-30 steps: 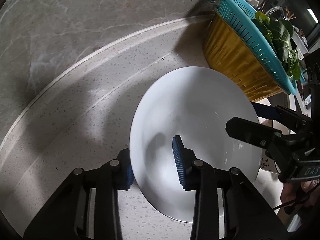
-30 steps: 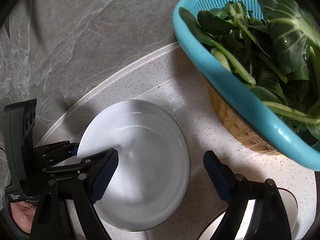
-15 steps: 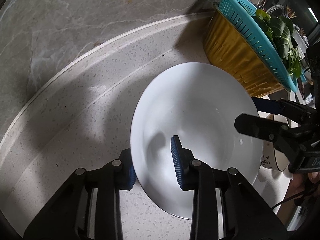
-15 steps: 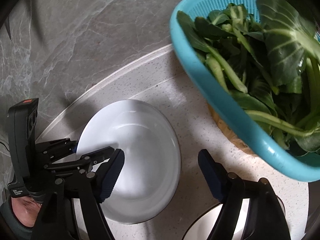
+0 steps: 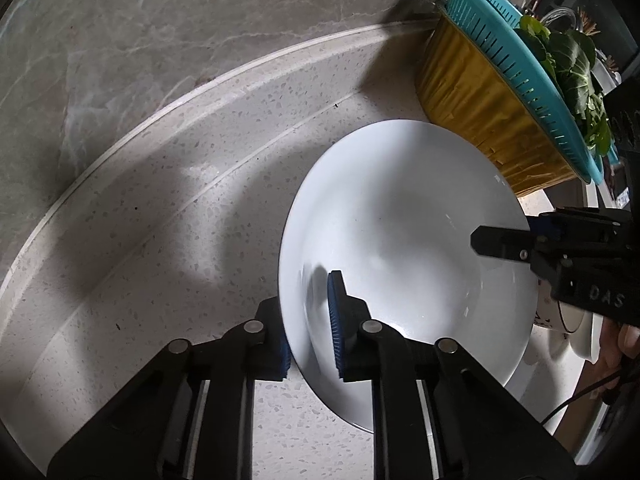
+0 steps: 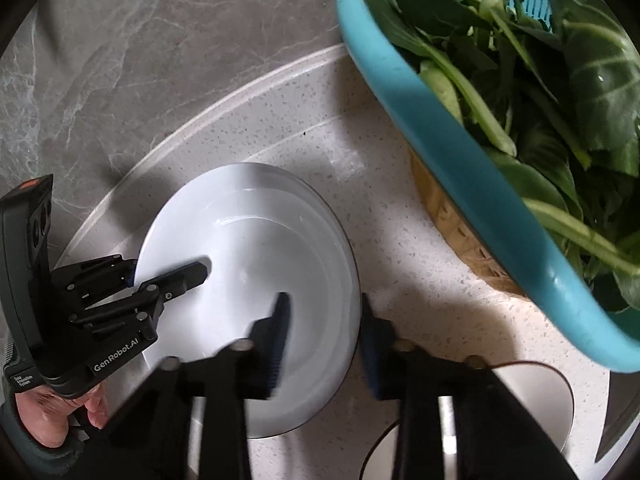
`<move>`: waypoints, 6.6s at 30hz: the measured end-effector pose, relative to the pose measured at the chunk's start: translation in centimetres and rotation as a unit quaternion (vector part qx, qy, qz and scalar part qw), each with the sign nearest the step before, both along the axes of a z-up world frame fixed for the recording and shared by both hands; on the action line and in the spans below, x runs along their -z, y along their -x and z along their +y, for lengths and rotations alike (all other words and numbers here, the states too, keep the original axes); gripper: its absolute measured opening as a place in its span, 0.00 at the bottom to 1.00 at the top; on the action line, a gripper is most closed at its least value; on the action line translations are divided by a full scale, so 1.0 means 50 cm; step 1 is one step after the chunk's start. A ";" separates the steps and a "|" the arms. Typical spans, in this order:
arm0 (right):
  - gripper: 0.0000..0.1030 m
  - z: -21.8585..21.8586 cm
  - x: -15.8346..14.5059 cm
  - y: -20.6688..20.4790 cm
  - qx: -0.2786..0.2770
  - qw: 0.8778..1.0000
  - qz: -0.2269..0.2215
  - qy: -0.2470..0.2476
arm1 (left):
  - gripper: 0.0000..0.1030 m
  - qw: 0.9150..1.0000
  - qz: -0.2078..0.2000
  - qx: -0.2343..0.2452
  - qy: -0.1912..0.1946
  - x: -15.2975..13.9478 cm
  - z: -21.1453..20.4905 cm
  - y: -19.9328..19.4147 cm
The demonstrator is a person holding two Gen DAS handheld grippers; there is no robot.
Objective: Organize plates and bowls
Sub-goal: 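Close the left gripper on the white bowl rim while the right gripper grips it too, then lift the white bowl with both grippers and set it beside the plate stack, then open both grippers and release the white bowl, then move both grippers to the smaller white bowl and close them on its rim, then lift the smaller white bowl with both grippers and lower it into the larger white bowl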
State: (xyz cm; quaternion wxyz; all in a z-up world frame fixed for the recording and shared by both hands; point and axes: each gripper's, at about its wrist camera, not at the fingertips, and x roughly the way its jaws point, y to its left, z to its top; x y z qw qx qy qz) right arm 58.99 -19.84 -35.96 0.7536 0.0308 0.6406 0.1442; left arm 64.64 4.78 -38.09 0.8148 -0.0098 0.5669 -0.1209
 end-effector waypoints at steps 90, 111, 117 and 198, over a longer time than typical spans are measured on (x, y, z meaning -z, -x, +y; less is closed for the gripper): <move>1.00 -0.299 -0.245 0.581 0.194 0.956 -0.147 -0.166 | 1.00 0.980 -0.161 0.050 0.106 -0.303 -0.099 0.506; 0.83 -0.592 -0.142 0.431 0.055 0.985 -0.071 -0.147 | 0.99 0.995 -0.055 -0.056 0.067 -0.111 -0.536 0.515; 0.78 -0.628 -0.102 0.394 0.027 0.987 -0.037 -0.155 | 0.87 0.995 -0.012 -0.080 0.059 -0.014 -0.584 0.444; 0.14 -0.467 -0.113 0.308 -0.046 0.979 0.024 -0.198 | 0.10 0.989 -0.013 -0.107 0.097 -0.074 -0.490 0.380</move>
